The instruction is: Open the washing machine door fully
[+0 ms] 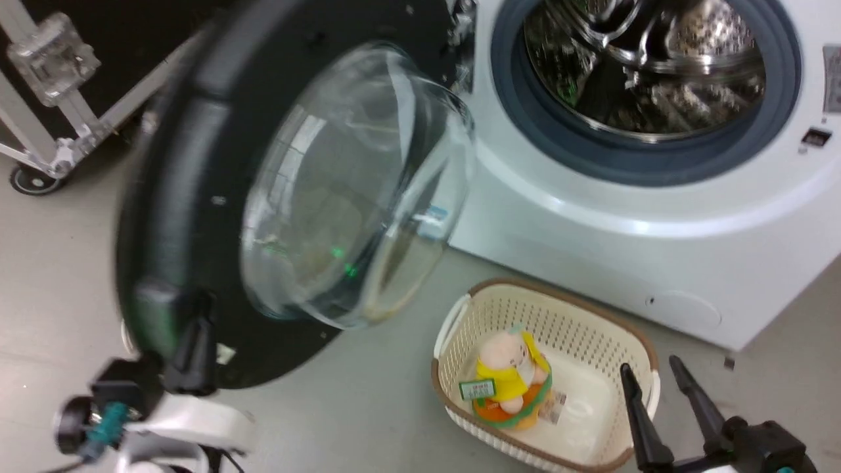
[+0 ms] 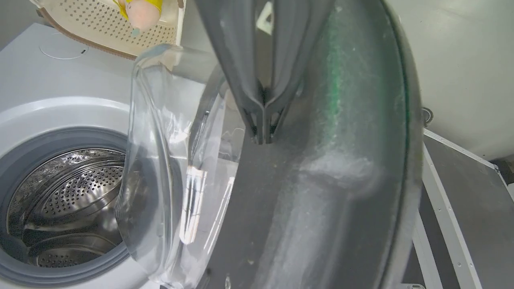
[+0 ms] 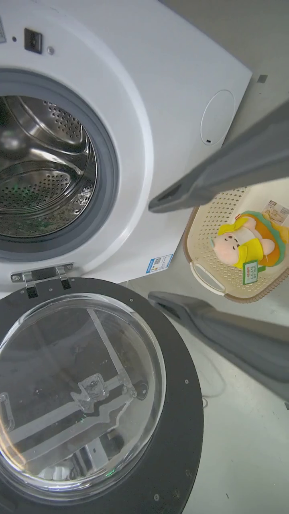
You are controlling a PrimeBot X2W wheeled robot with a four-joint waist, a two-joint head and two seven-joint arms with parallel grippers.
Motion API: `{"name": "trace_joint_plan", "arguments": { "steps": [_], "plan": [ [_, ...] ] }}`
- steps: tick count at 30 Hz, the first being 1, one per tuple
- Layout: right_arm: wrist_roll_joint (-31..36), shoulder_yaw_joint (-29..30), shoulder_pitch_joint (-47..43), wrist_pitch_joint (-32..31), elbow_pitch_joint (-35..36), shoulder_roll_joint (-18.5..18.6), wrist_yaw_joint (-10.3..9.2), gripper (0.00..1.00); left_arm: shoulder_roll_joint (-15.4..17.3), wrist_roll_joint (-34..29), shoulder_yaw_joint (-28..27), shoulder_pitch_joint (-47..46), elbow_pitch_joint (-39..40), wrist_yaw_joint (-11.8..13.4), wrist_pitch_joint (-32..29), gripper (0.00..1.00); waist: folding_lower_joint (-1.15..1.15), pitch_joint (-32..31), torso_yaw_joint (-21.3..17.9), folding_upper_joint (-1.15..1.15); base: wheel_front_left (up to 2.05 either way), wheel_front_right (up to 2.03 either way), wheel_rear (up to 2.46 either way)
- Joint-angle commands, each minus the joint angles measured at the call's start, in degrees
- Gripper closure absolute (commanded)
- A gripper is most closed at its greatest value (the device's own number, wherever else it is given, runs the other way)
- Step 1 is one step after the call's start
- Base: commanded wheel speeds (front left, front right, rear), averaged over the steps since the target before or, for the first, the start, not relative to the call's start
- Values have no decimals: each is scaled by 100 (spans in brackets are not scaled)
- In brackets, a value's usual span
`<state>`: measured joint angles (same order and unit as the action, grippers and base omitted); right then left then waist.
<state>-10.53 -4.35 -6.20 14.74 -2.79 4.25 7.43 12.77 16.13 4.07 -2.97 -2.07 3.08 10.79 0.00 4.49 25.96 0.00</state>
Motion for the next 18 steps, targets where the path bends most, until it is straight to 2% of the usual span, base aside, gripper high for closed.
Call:
{"name": "trace_joint_plan", "arguments": {
  "steps": [1, 9, 18],
  "plan": [
    [51, 10, 105, 26, 28, 95, 6, 0, 102, 70, -113, -183, -74, 26, -25, 100, 0, 276, -149, 0, 0, 0, 0],
    [112, 112, 324, 16, 152, 371, 6, 0, 645, 428, -810, -948, -739, 4, -21, 100, 0, 1013, -381, 0, 0, 0, 0],
    [142, 251, 474, -74, 304, 521, 6, 0, 1222, 751, -1482, -1835, -1817, -61, 237, 100, 0, 1455, -507, 0, 0, 0, 0]
  ]
}}
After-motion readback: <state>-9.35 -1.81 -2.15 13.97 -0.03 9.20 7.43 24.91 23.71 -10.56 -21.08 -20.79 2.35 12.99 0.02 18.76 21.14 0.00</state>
